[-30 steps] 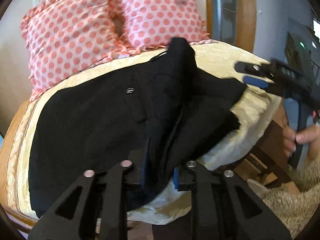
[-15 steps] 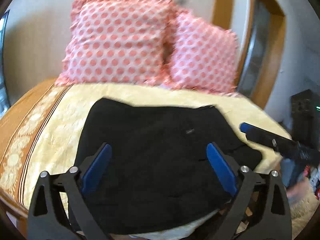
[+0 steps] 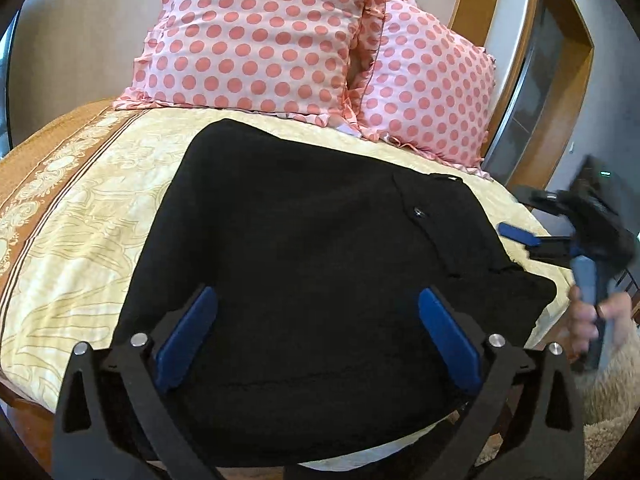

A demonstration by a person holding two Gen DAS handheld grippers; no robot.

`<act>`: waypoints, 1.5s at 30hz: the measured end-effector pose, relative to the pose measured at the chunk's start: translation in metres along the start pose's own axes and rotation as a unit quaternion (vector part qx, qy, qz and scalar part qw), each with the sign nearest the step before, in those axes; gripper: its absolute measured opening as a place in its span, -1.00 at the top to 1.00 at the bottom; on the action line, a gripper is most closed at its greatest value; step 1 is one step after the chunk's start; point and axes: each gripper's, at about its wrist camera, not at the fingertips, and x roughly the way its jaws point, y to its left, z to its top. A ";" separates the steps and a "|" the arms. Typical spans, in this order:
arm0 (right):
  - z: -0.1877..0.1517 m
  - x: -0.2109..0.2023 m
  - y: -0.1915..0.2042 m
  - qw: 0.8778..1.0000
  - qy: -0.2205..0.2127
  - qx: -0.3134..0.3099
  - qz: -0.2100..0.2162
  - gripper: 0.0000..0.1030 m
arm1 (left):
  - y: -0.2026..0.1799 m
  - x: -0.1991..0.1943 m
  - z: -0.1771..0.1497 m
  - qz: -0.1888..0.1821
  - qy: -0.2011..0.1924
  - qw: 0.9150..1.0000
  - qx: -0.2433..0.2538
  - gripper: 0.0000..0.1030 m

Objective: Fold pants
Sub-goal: 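Grasp the folded trousers at the waistband with the right tool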

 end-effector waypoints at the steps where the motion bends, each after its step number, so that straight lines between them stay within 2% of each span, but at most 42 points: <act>1: 0.002 0.005 -0.003 1.000 0.007 0.003 -0.008 -0.61 | 0.000 0.001 0.000 0.000 0.000 1.000 0.002 -0.96; 4: 0.006 0.021 -0.012 0.999 0.024 0.004 -0.027 -0.51 | -0.001 0.000 -0.002 0.001 0.000 1.000 0.007 -0.96; 7: 0.002 0.032 -0.003 0.999 0.044 -0.018 0.000 -0.41 | -0.001 0.000 -0.001 0.000 -0.001 1.000 0.005 -0.96; 8: 0.000 0.034 0.001 0.998 0.047 -0.032 -0.007 -0.41 | -0.001 0.000 -0.001 0.000 -0.002 1.000 0.004 -0.96; 10: 0.002 0.036 0.001 0.998 0.039 -0.042 -0.019 -0.40 | -0.001 0.001 -0.001 0.001 -0.002 1.000 0.006 -0.96; 12: 0.005 0.035 -0.006 0.999 0.028 -0.019 -0.018 -0.33 | -0.001 0.001 -0.002 0.003 -0.005 1.000 0.009 -0.96; 15: 0.003 0.037 -0.002 0.999 0.027 -0.022 -0.025 -0.31 | 0.000 0.000 -0.003 -0.001 -0.008 1.000 0.010 -0.96; 16: 0.001 0.038 0.002 0.999 0.027 -0.035 -0.028 -0.22 | 0.001 -0.001 -0.003 -0.004 -0.010 1.000 0.011 -0.96; 17: 0.001 0.038 0.005 0.998 0.028 -0.044 -0.028 0.14 | 0.001 -0.002 -0.003 -0.007 -0.010 1.000 0.011 -0.95; 19: 0.001 0.036 0.010 0.998 0.025 -0.053 -0.009 0.36 | 0.006 -0.007 0.002 -0.028 -0.007 1.000 -0.004 -0.88; 20: 0.001 0.034 0.013 0.998 0.020 -0.063 0.000 0.41 | 0.011 -0.012 0.008 -0.046 -0.007 0.999 -0.020 -0.85; 21: -0.001 0.029 0.020 0.996 0.011 -0.085 0.009 0.41 | 0.019 -0.018 0.015 -0.056 -0.011 0.998 -0.035 -0.85; 23: -0.003 0.027 0.028 0.994 0.003 -0.108 0.009 0.42 | 0.036 -0.029 0.031 -0.052 -0.033 0.996 -0.063 -0.85; 26: -0.001 0.032 0.022 0.996 0.009 -0.094 0.003 0.42 | 0.065 -0.032 0.055 -0.032 -0.040 0.994 -0.097 -0.85; 28: 0.000 0.035 0.013 0.997 0.015 -0.075 0.007 0.42 | 0.085 -0.018 0.071 -0.025 -0.013 0.992 -0.121 -0.83; 32: 0.001 0.038 0.010 0.998 0.020 -0.064 0.005 0.42 | 0.102 0.030 0.089 -0.041 0.082 0.985 -0.147 -0.32; 35: 0.002 0.039 0.010 0.998 0.027 -0.062 -0.003 0.33 | 0.103 0.060 0.092 -0.041 0.139 0.978 -0.152 -0.19; 40: 0.006 0.045 0.003 0.998 0.041 -0.044 -0.011 0.02 | 0.094 0.070 0.094 -0.024 0.158 0.979 -0.125 -0.17; 42: 0.008 0.047 0.002 0.998 0.045 -0.043 -0.008 -0.01 | 0.093 0.072 0.094 -0.019 0.159 0.979 -0.123 -0.13; 43: 0.007 0.048 0.002 0.998 0.046 -0.045 -0.007 -0.04 | 0.093 0.072 0.095 -0.012 0.159 0.979 -0.124 -0.01; 44: 0.007 0.048 0.003 0.998 0.046 -0.048 -0.004 -0.03 | 0.093 0.073 0.094 -0.005 0.159 0.980 -0.123 0.20; 45: 0.006 0.048 0.004 0.998 0.046 -0.052 -0.002 0.21 | 0.093 0.074 0.095 -0.002 0.158 0.980 -0.123 0.30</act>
